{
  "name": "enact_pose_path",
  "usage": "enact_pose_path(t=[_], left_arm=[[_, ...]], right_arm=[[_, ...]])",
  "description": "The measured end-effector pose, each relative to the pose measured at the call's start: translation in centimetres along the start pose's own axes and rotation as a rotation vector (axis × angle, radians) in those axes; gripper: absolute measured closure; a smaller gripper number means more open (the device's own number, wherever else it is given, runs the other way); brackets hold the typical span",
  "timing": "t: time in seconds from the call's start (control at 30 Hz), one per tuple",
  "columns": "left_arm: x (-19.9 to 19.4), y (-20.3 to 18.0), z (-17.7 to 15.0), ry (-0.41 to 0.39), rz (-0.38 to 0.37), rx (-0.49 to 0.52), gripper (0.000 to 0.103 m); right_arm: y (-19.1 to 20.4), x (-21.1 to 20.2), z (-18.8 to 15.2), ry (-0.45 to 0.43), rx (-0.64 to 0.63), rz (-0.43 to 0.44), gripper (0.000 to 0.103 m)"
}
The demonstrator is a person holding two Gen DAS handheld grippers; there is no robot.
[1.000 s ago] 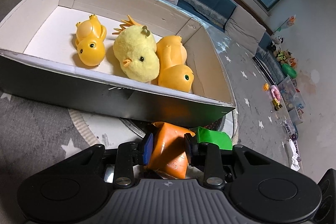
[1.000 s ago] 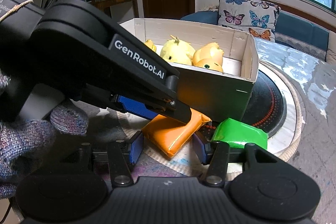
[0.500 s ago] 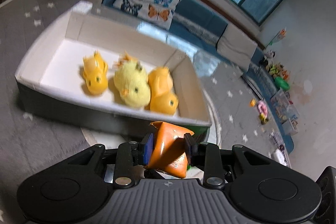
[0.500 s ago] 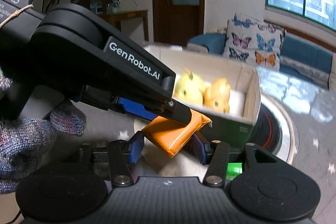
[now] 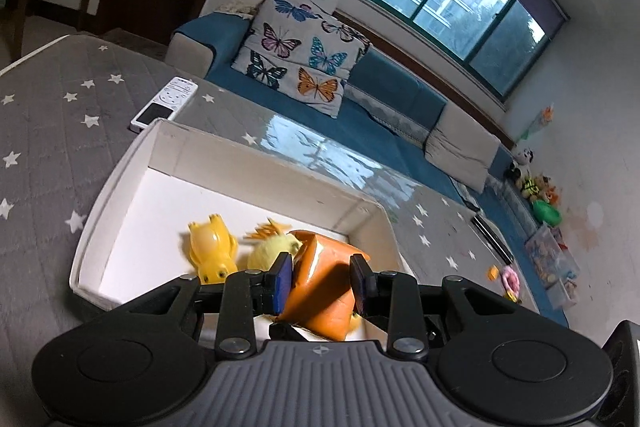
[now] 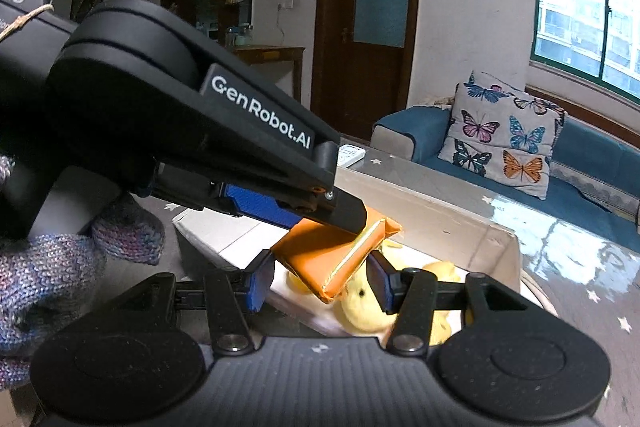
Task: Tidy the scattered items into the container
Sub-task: 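Lift the orange block with both grippers and carry it over the box, then lower the orange block beside the chick and open both grippers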
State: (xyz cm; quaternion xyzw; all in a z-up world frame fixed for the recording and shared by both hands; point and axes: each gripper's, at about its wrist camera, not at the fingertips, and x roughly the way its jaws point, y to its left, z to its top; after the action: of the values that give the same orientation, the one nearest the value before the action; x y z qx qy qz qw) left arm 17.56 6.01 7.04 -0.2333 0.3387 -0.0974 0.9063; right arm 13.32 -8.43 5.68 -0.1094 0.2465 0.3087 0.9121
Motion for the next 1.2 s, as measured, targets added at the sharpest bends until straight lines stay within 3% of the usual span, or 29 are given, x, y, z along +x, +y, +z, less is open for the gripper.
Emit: enact_pose_path(t=[0.37, 1.2], left_arm=[[2.9, 2.6, -0.3, 0.046, 0.018, -0.039, 0.070], [2.1, 2.8, -0.9, 0.040, 0.017, -0.039, 0.069]], right_arm=[[-1.4, 4.4, -1.0, 0.075, 0.025, 0.045, 0.052], [-1.7, 3.1, -1.6, 0.063, 0.013, 0.034, 0.051]])
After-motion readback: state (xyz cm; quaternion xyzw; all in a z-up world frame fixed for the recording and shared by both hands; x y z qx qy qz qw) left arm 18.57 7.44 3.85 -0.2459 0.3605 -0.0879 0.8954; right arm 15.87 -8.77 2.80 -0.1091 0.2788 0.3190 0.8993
